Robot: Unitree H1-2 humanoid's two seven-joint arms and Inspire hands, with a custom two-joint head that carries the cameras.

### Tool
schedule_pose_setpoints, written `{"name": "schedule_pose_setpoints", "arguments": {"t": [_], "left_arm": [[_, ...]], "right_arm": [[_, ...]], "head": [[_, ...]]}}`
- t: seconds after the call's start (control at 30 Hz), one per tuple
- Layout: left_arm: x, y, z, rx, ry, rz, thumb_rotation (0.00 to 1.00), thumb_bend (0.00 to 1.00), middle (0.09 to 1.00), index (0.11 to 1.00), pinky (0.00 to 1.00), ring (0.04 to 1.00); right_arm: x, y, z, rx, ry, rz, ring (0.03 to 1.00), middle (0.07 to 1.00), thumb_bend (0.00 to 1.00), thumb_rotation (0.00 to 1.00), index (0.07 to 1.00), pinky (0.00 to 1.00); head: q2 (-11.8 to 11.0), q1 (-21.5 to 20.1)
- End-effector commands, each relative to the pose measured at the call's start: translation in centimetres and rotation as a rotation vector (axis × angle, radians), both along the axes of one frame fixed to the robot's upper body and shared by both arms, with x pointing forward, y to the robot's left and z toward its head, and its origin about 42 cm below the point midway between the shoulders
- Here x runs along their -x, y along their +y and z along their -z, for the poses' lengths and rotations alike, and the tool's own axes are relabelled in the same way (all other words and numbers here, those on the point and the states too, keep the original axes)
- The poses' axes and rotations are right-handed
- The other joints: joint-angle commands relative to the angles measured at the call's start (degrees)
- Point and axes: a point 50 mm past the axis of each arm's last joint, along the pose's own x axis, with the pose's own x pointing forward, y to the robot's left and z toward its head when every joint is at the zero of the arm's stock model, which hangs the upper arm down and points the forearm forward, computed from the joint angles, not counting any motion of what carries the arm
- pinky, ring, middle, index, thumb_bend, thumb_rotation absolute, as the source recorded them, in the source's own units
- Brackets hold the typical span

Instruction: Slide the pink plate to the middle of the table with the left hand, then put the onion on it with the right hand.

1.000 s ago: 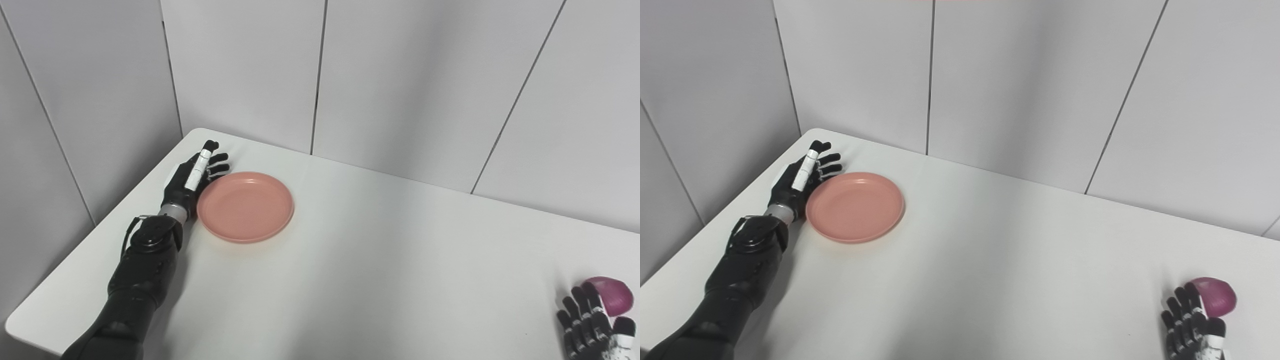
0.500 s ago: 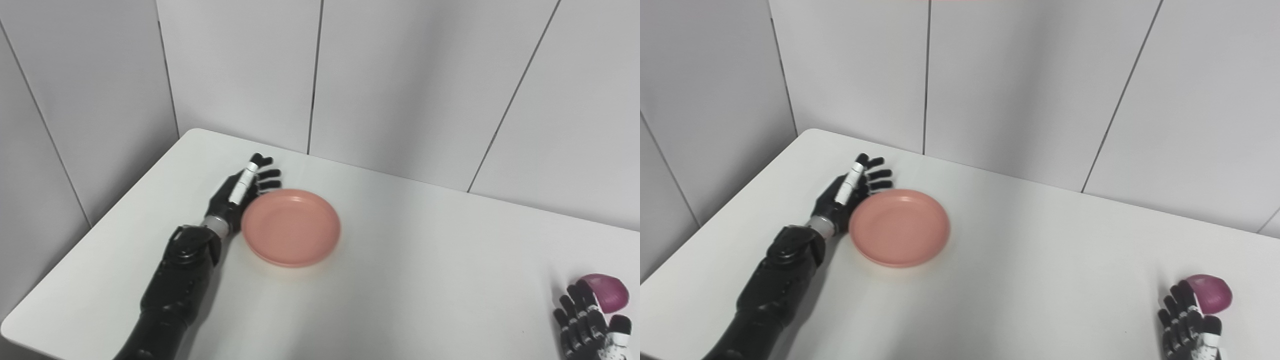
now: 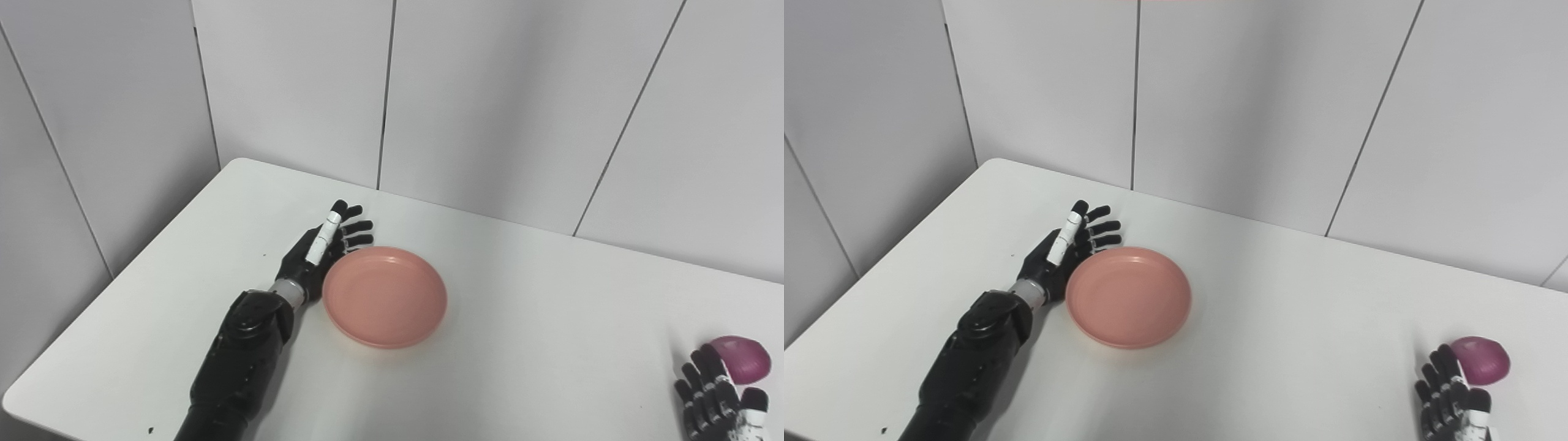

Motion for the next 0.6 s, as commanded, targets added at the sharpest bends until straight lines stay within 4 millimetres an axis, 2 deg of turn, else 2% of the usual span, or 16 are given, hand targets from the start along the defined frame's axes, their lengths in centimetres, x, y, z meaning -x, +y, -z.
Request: {"name": "schedule_pose_setpoints", "arguments": {"t": [0.0,0.07,0.27,0.37,0.57], "left_arm": [[0.1,-1.4,0.2,0.013,0.006,0.017,0.86,0.81,0.809,0.856,0.71,0.777],[0.5,-2.3,0.8,0.024,0.023,0.025,0.83,0.83,0.799,0.844,0.70,0.767],[1.7,-4.7,2.4,0.038,0.065,0.063,0.83,0.83,0.796,0.831,0.69,0.754],[2.3,-5.8,3.1,0.044,0.079,0.083,0.84,0.82,0.806,0.841,0.72,0.769],[3.1,-7.5,4.4,0.062,0.100,0.098,0.86,0.80,0.812,0.855,0.72,0.778]], "right_arm": [[0.8,0.4,2.2,-0.023,0.075,-0.011,1.000,0.983,0.79,1.00,0.977,1.00],[0.7,0.3,2.4,-0.020,0.074,-0.015,1.000,0.986,0.80,1.00,0.983,1.00],[0.5,0.6,2.7,-0.025,0.081,-0.009,1.000,0.976,0.85,1.00,0.969,1.00],[0.4,0.8,2.8,-0.017,0.075,-0.012,1.000,0.967,0.86,1.00,0.961,1.00],[-0.2,1.8,3.2,-0.040,0.072,-0.015,1.000,0.962,0.92,1.00,0.945,1.00]], "head": [[0.2,-0.3],[0.3,-0.6],[1.0,-1.7],[1.3,-2.3],[2.2,-6.7]]}}
